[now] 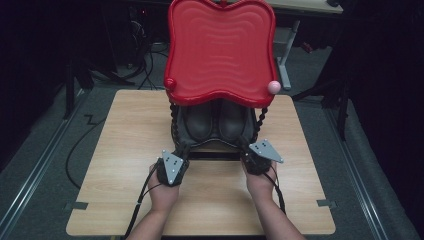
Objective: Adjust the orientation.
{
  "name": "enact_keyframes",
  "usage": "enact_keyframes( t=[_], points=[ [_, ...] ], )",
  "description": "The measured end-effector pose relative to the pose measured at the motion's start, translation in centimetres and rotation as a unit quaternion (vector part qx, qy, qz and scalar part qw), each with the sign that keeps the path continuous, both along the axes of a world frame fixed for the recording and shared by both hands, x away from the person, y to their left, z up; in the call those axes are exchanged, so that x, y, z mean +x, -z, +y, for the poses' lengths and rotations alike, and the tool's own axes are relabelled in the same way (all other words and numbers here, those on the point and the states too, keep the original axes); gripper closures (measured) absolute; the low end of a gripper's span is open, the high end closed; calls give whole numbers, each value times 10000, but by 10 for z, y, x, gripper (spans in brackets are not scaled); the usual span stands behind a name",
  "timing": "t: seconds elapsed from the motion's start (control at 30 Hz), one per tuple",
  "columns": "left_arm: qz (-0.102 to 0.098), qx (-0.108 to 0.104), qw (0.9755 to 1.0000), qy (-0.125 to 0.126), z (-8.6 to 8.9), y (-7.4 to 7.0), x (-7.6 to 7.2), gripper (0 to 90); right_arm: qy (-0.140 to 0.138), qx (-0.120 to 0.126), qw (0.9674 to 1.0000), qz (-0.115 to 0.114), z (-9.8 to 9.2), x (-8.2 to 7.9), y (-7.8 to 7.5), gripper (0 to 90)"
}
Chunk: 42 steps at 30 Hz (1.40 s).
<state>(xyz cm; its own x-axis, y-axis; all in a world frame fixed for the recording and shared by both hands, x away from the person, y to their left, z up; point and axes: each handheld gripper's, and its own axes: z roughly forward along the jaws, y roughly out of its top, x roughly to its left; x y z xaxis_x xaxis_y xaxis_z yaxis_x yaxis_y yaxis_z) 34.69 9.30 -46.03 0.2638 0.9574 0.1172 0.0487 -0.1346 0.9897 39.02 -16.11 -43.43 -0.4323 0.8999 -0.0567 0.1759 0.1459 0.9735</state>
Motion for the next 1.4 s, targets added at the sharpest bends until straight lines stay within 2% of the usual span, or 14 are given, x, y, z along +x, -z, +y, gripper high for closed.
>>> enact_keyframes(
  t=[0.2,0.33,0.67,0.77,0.8,0.9,1.0,1.1,1.27,1.37,1.4],
  points=[
    [61,-172,9996,-222,-6,1,19,812,275,-88,9995,138,-6,15,4,900],
    [165,-224,9994,-208,-9,4,26,795,323,-155,9991,213,-1,23,5,900],
    [201,-237,9994,-153,-14,3,29,781,375,-191,9989,203,2,24,5,900],
    [225,-245,9993,-142,-12,3,29,741,359,-185,9989,227,0,24,5,898],
    [225,-219,9994,-143,-11,2,27,740,341,-166,9991,213,-1,22,4,893],
    [128,-172,9998,-19,-1,-4,10,725,221,-67,9997,76,-10,8,-1,863],
    [170,-303,9994,5,11,-5,-7,706,175,105,9998,50,-25,-6,-2,798],
    [275,-188,9994,20,22,-3,-20,679,110,125,9997,159,-39,-16,3,680],
    [506,110,9987,-8,44,-1,-36,624,248,70,9989,396,-63,-24,16,490],
    [569,162,9982,-55,54,2,-42,604,317,-31,9979,557,-75,-27,24,416],
    [625,178,9978,-102,63,8,-46,600,332,-50,9975,622,-78,-27,26,403]
  ],
)
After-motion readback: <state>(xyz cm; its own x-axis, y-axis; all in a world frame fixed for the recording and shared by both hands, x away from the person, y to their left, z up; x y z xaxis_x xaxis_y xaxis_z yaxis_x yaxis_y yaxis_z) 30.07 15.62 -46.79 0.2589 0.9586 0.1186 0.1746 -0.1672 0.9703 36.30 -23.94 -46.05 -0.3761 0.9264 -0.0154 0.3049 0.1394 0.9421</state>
